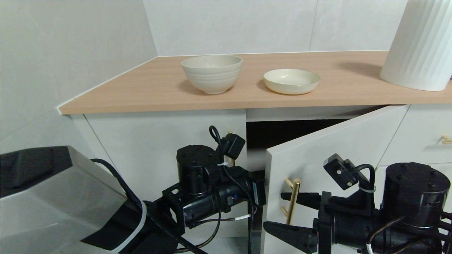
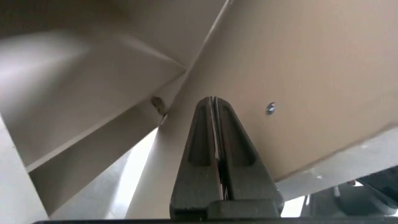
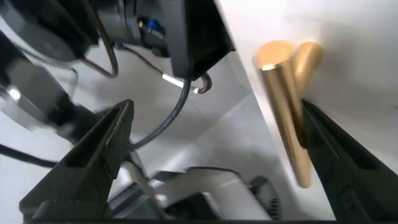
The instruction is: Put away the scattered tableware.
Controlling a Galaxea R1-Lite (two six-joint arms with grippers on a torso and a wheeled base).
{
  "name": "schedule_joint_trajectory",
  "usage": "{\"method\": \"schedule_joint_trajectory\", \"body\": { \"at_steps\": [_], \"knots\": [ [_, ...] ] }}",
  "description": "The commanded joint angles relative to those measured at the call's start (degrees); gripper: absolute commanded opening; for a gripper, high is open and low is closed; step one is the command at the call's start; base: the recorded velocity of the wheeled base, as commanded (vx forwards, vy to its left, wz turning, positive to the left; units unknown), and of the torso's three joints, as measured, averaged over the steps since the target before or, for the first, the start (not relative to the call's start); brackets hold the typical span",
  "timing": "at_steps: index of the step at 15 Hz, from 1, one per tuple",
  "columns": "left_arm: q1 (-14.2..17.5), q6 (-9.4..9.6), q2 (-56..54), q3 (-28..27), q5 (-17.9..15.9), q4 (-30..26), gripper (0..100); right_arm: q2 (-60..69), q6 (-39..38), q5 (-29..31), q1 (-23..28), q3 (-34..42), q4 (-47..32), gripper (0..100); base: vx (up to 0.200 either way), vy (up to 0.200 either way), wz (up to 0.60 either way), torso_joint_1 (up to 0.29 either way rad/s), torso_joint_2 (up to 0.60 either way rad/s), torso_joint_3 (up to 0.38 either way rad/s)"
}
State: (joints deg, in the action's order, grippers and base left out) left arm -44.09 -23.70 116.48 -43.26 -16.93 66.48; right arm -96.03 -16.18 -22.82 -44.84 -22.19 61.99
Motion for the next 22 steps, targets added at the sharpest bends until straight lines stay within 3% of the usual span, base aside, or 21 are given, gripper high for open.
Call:
{"method": "schedule_joint_trajectory", "body": {
  "at_steps": [1,5,7,12,16,18,20,22],
  "knots": [
    [-0.47,-0.03,0.41,0.11,-0.21,0.15,0,0.05,2.64,3.92,2.12,-0.23,0.41,100,0.000,0.000,0.00,0.000,0.00,0.000],
    [-0.47,-0.12,0.59,0.20,-0.12,1.02,0,7.43,3.96,6.91,4.14,-0.31,-1.61,100,0.000,0.000,0.00,0.000,0.00,0.000],
    [-0.91,-0.12,0.59,-0.07,-0.29,0.94,0,10.51,3.87,7.62,4.50,0.30,-9.08,100,0.000,0.000,0.00,0.000,0.00,0.000],
    [-2.05,-0.03,-0.99,-0.24,-0.29,0.32,0,13.06,4.05,7.79,8.98,0.48,-9.78,100,0.000,0.000,0.00,0.000,0.00,0.000],
    [-3.46,0.14,-1.87,0.20,-0.29,0.15,0,18.15,6.95,10.60,9.15,3.38,-11.01,100,0.000,0.000,0.00,0.000,0.00,0.000],
    [-4.25,0.14,-2.05,-0.24,-0.29,-1.79,0,24.31,7.30,15.00,9.07,2.94,-18.48,100,0.000,0.000,0.00,0.000,0.00,0.000],
    [-4.95,0.14,-3.37,-0.15,-0.21,-6.53,0,29.84,7.30,15.09,8.80,1.62,-23.67,100,0.000,0.000,0.00,0.000,0.00,0.000],
    [-5.48,0.14,-3.10,-0.24,-0.12,-6.89,0,31.95,7.30,15.17,8.89,0.48,-27.71,100,0.000,0.000,0.00,0.000,0.00,0.000]
  ]
}}
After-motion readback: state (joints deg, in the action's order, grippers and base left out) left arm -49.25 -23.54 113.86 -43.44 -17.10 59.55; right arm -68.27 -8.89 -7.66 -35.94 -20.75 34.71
